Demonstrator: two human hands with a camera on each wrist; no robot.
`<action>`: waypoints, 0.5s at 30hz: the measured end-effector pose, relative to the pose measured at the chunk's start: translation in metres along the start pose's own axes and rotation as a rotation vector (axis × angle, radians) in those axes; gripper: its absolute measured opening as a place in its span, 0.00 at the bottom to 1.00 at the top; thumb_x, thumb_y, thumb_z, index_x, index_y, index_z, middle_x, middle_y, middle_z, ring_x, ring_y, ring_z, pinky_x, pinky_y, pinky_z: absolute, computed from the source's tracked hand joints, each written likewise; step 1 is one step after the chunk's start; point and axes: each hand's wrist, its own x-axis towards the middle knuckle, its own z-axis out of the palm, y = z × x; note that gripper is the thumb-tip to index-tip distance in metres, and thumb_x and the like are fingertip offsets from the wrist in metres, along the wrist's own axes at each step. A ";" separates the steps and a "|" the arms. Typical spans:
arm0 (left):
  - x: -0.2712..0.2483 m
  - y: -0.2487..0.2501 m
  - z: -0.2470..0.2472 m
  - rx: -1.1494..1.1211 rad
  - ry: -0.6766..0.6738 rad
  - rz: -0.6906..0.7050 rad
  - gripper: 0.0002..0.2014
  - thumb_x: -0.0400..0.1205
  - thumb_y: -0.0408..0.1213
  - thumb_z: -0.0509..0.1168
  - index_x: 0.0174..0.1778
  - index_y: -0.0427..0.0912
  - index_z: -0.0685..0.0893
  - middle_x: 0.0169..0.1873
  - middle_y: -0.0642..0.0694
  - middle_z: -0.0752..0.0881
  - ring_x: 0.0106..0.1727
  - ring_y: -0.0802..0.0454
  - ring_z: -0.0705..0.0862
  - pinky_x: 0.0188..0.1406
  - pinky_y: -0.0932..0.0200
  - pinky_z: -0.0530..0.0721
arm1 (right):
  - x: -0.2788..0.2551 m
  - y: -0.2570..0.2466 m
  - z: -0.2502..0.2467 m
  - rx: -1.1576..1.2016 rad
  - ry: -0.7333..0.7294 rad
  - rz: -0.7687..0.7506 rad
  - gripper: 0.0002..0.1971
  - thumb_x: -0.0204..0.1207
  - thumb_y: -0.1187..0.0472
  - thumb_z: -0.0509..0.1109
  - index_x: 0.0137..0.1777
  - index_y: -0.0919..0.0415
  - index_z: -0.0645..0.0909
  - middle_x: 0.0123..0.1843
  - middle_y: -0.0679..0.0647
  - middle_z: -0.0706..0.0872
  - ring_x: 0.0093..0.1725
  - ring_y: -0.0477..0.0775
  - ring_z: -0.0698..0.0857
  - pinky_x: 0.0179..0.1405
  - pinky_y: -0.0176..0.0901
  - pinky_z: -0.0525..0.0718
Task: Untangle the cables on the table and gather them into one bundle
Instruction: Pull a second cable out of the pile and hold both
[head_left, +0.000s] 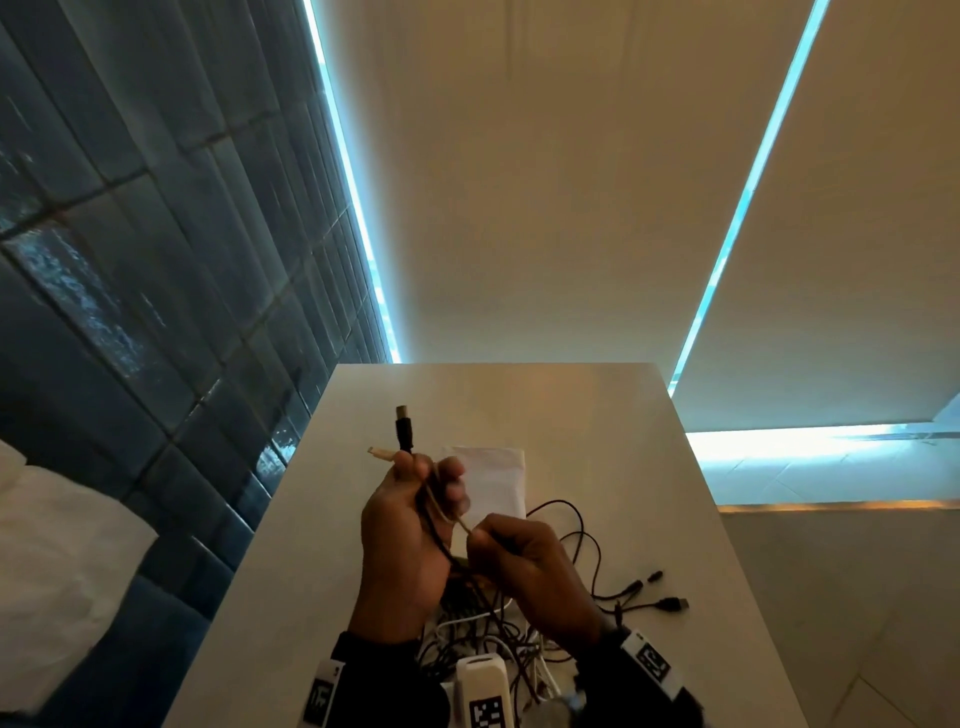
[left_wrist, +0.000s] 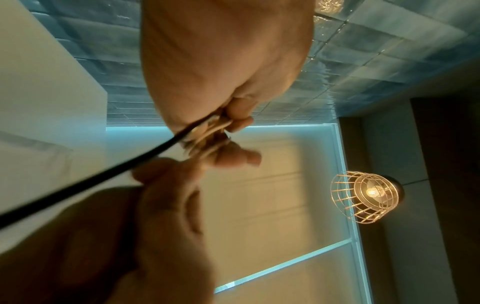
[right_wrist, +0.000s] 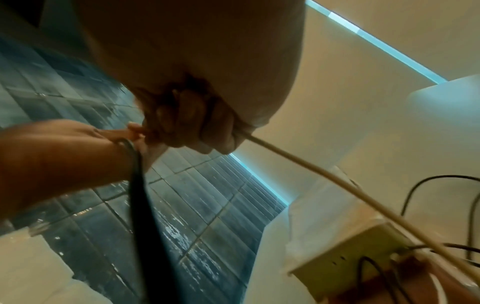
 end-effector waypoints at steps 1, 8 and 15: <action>0.001 0.001 -0.001 -0.015 -0.005 0.028 0.15 0.87 0.40 0.53 0.35 0.43 0.73 0.29 0.44 0.80 0.24 0.55 0.73 0.21 0.64 0.72 | -0.001 0.004 0.000 -0.006 -0.008 0.019 0.16 0.84 0.67 0.64 0.33 0.54 0.78 0.26 0.41 0.80 0.27 0.36 0.76 0.31 0.27 0.74; 0.000 0.006 -0.005 0.021 -0.057 0.079 0.16 0.87 0.38 0.51 0.32 0.42 0.71 0.21 0.51 0.64 0.21 0.58 0.57 0.20 0.61 0.55 | -0.006 0.042 -0.004 -0.103 0.027 0.072 0.13 0.82 0.56 0.64 0.36 0.56 0.78 0.28 0.42 0.81 0.30 0.37 0.77 0.32 0.29 0.74; -0.003 0.008 -0.003 0.072 -0.101 0.107 0.13 0.80 0.42 0.55 0.31 0.40 0.69 0.19 0.51 0.62 0.18 0.59 0.57 0.18 0.62 0.53 | -0.005 0.070 -0.006 -0.153 0.071 0.092 0.14 0.83 0.58 0.64 0.34 0.51 0.77 0.28 0.45 0.79 0.30 0.41 0.75 0.33 0.35 0.73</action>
